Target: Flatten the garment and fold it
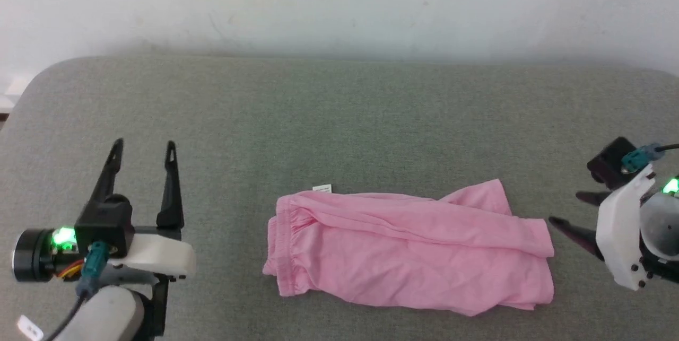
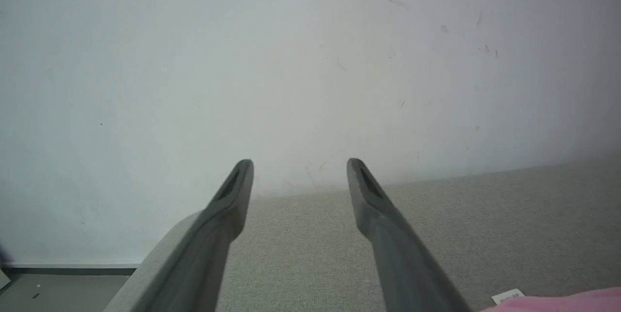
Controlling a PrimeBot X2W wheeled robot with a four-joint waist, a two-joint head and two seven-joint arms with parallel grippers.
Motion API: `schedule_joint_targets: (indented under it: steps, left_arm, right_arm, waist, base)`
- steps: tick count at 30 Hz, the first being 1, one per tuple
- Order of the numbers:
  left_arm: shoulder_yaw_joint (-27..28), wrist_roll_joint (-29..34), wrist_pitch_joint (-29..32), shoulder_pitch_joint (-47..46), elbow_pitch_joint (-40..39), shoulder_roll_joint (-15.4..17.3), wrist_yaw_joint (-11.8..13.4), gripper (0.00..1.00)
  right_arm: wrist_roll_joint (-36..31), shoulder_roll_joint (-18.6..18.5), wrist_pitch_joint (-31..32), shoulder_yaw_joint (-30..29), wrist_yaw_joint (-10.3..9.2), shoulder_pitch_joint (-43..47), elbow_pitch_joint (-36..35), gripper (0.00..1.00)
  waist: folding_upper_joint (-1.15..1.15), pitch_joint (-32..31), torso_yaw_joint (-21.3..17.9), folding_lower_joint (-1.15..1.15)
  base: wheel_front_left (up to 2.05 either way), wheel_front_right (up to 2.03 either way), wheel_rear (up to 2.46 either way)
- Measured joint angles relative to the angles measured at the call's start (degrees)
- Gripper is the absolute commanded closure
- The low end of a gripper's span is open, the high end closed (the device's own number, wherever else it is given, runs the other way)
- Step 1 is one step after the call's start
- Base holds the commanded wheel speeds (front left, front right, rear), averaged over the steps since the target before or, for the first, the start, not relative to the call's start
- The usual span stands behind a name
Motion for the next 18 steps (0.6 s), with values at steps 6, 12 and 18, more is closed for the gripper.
schedule_joint_targets:
  steps: [6, 12, 18]
  left_arm:
    - [8.0, 11.2, -0.1, 6.4, -2.9, -6.3, 3.8, 0.0]
    - [14.7, 16.9, -0.1, 11.5, -4.8, -12.9, 2.6, 0.0]
    - [18.0, 22.3, -0.1, 13.9, -5.0, -19.0, -2.2, 0.0]
  right_arm:
    - [0.8, 4.0, 6.0, -1.7, 0.0, 0.5, 5.1, 0.0]
    - [2.4, 8.6, 8.6, -2.4, 0.0, 0.7, 11.9, 0.0]
    - [3.3, 13.2, 7.6, -2.2, -0.01, 1.1, 17.2, 0.0]
  waist:
    - [0.0, 1.6, 1.5, 0.0]
    - [0.0, 3.7, 3.0, 0.0]
    - [0.0, 6.0, 4.6, 0.0]
  base:
    - [0.0, 0.0, 0.0]
    - [0.0, 0.0, 0.0]
    - [0.0, 0.0, 0.0]
